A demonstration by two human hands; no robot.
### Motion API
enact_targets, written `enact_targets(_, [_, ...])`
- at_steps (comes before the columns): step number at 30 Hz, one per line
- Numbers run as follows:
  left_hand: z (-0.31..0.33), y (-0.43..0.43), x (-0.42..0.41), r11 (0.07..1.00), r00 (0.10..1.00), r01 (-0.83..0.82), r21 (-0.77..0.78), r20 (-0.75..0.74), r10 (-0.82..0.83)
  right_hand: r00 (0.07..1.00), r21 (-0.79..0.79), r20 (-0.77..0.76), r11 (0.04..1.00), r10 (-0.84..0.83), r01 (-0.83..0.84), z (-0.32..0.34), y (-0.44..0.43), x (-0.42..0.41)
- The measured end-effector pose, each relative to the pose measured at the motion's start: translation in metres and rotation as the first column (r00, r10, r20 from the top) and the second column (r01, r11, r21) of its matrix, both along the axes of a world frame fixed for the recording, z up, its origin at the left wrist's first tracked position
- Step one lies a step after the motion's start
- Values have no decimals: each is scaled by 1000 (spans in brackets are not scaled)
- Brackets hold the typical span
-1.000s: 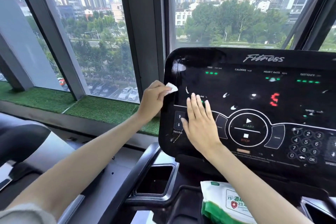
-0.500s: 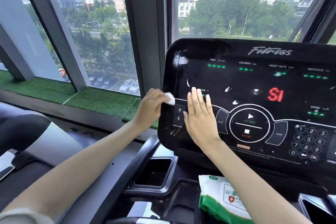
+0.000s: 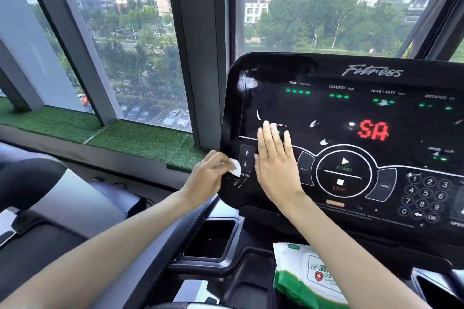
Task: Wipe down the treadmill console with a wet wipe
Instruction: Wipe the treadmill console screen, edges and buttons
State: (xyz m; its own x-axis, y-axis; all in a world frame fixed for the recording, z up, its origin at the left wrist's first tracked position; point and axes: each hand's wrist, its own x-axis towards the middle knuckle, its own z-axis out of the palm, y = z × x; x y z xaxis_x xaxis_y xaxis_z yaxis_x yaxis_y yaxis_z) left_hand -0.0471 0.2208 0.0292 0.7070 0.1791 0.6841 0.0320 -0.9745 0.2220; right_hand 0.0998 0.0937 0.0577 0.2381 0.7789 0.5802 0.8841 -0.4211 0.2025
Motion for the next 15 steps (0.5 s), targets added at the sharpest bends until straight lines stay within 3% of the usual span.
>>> enact_targets(3, [15,9,9,999,999,-34,-20,-24,33,1000,-6,-5,1000,-18,18,1,1,-4])
enact_targets(7, [21,9,21,979,980,-156,-133,106,171,999,-26,0,999,-47,47,3,2,-7])
enact_targets(12, [-23,-13,-9,999,991,12,-50,-135,-19,999,-37,21,999,-33,34,4,-2,-3])
enact_targets(15, [-7,-5,1,997,996,-31,-74,-81,25,999,-38,14,998,-46,47,4,-1,-6])
